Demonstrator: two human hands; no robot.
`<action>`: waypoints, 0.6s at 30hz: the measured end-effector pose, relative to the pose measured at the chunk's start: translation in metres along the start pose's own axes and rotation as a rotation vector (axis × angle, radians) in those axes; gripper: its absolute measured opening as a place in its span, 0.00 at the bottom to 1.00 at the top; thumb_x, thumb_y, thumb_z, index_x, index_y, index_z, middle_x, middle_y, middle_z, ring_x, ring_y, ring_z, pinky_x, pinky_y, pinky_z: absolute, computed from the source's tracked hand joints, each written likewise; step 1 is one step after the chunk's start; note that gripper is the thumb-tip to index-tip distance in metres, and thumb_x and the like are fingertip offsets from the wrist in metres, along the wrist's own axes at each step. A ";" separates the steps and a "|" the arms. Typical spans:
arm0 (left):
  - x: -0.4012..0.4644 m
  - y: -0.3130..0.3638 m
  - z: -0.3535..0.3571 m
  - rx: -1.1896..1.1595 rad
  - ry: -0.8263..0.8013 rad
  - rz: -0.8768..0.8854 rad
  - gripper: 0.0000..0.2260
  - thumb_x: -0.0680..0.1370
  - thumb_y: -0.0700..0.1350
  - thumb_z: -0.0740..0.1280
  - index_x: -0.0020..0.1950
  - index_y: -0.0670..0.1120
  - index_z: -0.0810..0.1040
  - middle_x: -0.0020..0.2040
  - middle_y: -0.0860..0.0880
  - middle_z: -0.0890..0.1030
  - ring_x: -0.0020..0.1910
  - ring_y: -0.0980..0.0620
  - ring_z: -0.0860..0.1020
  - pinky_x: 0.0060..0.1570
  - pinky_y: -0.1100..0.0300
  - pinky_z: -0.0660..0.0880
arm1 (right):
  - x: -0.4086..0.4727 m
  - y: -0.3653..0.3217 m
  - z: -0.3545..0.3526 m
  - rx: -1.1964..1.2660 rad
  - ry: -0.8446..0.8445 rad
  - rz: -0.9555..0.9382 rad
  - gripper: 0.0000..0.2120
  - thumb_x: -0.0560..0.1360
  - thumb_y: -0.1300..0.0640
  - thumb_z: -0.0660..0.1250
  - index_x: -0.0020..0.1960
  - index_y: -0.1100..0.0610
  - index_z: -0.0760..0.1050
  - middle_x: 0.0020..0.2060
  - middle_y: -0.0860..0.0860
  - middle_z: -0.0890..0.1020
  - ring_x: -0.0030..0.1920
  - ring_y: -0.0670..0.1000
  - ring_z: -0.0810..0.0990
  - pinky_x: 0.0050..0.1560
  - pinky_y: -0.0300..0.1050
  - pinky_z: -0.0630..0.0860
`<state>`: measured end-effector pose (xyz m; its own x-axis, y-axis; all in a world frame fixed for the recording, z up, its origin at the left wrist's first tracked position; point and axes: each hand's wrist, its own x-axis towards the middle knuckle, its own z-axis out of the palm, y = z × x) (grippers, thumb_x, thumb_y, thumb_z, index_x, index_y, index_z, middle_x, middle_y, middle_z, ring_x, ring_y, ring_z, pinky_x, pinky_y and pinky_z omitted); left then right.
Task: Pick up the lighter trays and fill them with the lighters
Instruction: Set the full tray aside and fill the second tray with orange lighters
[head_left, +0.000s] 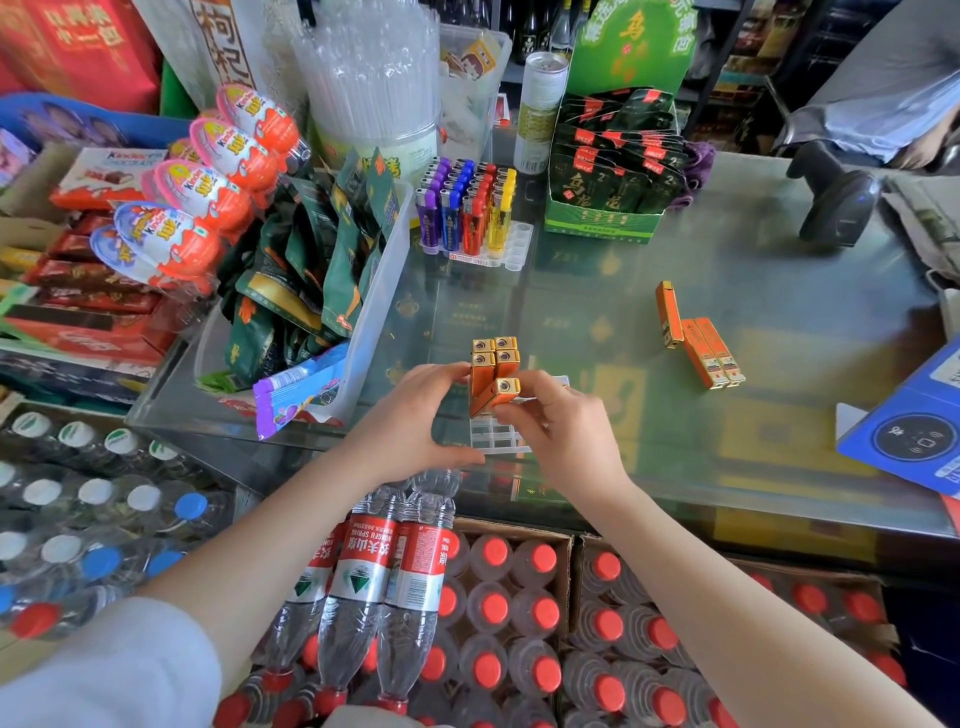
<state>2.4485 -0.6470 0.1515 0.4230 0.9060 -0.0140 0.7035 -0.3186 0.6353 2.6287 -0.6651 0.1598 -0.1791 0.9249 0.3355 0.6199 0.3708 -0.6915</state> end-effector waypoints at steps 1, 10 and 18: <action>0.000 0.001 0.000 0.001 0.000 0.000 0.36 0.65 0.53 0.75 0.68 0.51 0.62 0.65 0.51 0.68 0.65 0.55 0.63 0.60 0.65 0.59 | 0.001 0.000 0.001 -0.051 -0.003 -0.014 0.12 0.72 0.52 0.64 0.50 0.59 0.77 0.36 0.51 0.84 0.31 0.50 0.81 0.32 0.43 0.78; 0.002 0.001 -0.001 -0.004 -0.011 -0.031 0.36 0.64 0.53 0.75 0.67 0.53 0.62 0.62 0.55 0.68 0.63 0.57 0.64 0.60 0.62 0.62 | 0.011 -0.013 0.006 -0.726 0.049 -0.203 0.15 0.58 0.56 0.79 0.32 0.57 0.72 0.21 0.48 0.76 0.17 0.53 0.70 0.21 0.35 0.64; 0.009 0.003 -0.003 0.032 -0.022 -0.028 0.35 0.64 0.53 0.75 0.67 0.53 0.63 0.65 0.51 0.69 0.65 0.55 0.64 0.61 0.60 0.63 | 0.015 -0.010 0.005 -0.837 0.039 -0.169 0.18 0.59 0.51 0.78 0.26 0.55 0.69 0.14 0.47 0.69 0.15 0.52 0.57 0.26 0.34 0.60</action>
<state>2.4527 -0.6386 0.1558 0.4151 0.9085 -0.0484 0.7331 -0.3025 0.6091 2.6163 -0.6543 0.1688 -0.3030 0.8537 0.4235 0.9501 0.3050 0.0648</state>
